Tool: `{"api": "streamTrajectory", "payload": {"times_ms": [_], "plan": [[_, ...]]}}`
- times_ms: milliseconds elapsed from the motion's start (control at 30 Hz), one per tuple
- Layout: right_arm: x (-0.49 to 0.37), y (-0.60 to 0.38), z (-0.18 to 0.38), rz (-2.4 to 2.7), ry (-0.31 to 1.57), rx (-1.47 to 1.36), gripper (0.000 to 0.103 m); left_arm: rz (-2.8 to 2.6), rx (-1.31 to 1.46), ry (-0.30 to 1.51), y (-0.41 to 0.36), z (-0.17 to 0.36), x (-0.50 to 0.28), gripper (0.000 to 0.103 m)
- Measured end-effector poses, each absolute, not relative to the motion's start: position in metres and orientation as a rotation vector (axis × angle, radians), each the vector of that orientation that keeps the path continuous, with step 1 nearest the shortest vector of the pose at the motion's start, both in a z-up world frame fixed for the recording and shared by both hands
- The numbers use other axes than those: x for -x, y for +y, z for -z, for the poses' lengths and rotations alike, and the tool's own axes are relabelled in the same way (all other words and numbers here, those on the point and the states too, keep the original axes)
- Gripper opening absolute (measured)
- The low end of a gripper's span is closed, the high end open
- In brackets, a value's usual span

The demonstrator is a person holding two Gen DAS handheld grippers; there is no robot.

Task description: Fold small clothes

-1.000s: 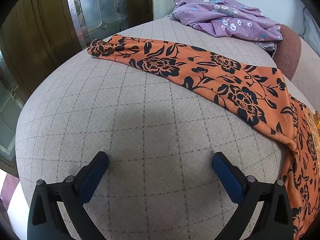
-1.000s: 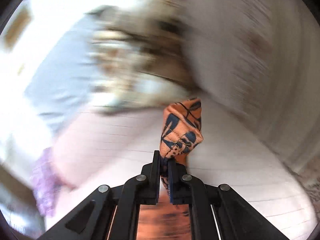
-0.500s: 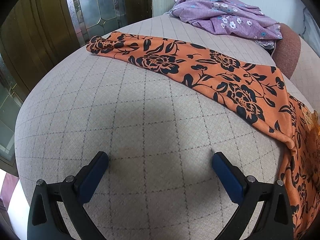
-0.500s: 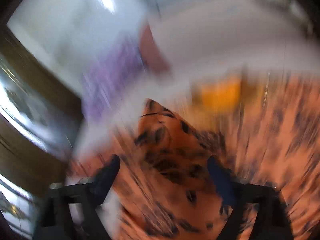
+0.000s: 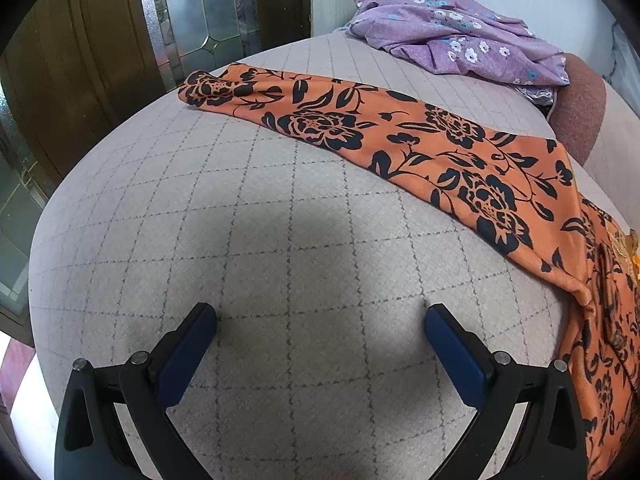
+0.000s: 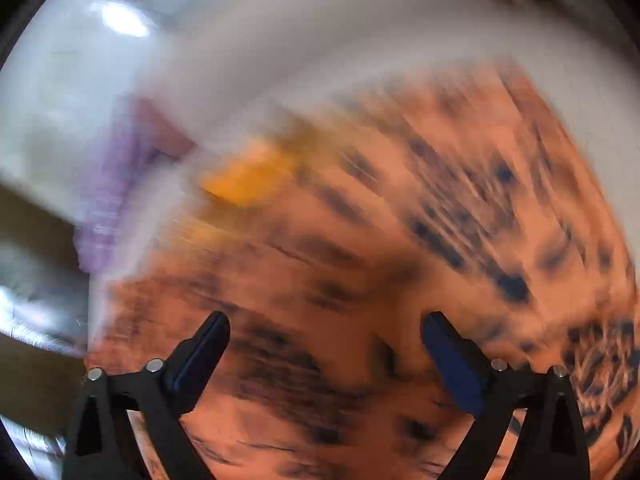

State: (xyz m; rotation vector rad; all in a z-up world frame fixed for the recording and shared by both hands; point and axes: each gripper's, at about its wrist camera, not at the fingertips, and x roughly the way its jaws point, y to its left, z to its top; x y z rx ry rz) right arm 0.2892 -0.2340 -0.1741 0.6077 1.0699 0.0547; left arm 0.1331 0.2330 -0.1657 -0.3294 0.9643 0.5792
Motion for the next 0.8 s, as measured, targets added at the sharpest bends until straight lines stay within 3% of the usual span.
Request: {"api": "streamTrajectory", "payload": {"times_ms": [167,300,433,467,533,600,800], "plan": [[-0.243,-0.204,0.130,-0.168,0.782,-0.440,0.095,-0.388,0.597,0.870,0.256,0.141,-0.126,0.103],[-0.229,-0.183,0.179,-0.193,0.885,-0.332,0.095,-0.361,0.681,0.759,0.306,0.115,-0.140,0.103],[-0.233,-0.188,0.179,-0.211,0.867,-0.372,0.101,-0.412,0.779,0.736,0.392,0.121,-0.172,0.101],[-0.234,-0.187,0.180,-0.218,0.863,-0.370,0.102,-0.410,0.818,0.745,0.404,0.125,-0.176,0.098],[-0.236,-0.184,0.180,-0.212,0.865,-0.346,0.103,-0.383,0.900,0.756,0.426,0.140,-0.189,0.079],[-0.237,-0.179,0.181,-0.203,0.865,-0.326,0.103,-0.377,0.931,0.754,0.438,0.150,-0.195,0.074],[-0.234,-0.182,0.183,-0.215,0.858,-0.347,0.103,-0.372,0.964,0.713,0.448,0.152,-0.200,0.074]]}}
